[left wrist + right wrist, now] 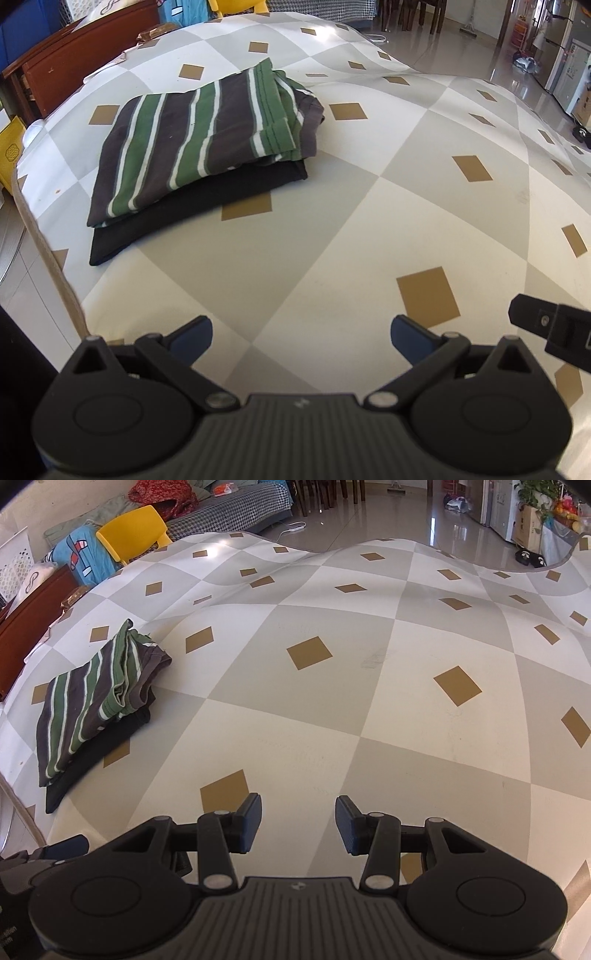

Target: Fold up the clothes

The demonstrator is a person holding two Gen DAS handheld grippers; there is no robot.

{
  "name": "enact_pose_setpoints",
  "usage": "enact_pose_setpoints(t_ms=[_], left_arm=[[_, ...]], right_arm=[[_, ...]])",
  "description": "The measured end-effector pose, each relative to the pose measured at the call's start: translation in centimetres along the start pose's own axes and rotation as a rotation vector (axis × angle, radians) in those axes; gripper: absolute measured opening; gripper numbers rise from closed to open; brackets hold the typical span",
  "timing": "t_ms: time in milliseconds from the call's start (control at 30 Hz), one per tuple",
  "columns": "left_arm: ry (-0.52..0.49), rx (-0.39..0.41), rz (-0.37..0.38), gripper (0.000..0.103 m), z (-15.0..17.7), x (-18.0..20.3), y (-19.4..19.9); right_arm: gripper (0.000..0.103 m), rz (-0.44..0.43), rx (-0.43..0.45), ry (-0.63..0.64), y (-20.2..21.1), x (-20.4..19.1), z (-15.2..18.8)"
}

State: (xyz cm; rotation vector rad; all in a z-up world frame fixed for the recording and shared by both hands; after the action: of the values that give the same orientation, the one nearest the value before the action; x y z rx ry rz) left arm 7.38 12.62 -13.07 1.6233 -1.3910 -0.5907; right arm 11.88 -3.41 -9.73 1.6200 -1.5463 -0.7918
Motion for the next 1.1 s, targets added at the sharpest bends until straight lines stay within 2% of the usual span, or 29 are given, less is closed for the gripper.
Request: enact_pose_setpoints(t_ms=[300, 600, 867, 1100], left_arm=[[-0.116, -0.05, 0.028, 0.103, 0.8, 4.6, -2.0], [-0.159, -0.048, 0.081, 0.103, 0.1, 8.6, -3.4], [-0.215, -0.052, 0.115, 0.103, -1.7, 11.9, -5.5], [-0.281, -0.06, 0.161, 0.103, -3.0, 14.2, -7.0]], right_arm=[[0.043, 0.049, -0.02, -0.072, -1.1, 4.4, 0.9], [0.043, 0.092, -0.028, -0.177, -2.5, 9.6, 1.9], [0.043, 0.141, -0.008, -0.214, -3.4, 13.4, 1.1], [0.043, 0.171, 0.002, -0.196, -4.8, 15.6, -0.3]])
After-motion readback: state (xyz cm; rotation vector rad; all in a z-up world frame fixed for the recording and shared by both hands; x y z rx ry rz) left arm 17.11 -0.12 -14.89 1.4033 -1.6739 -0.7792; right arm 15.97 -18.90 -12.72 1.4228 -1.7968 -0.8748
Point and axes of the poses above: each gripper's, at about its wrist camera, not at the fingertips, and y roughly against the way its jaws point, x to its right, z to its underside, the point moved 9 cm from there along -y, roughly the way its jaws point, and after that the axes turned 13 degrees about z, right-handed, at the moved point
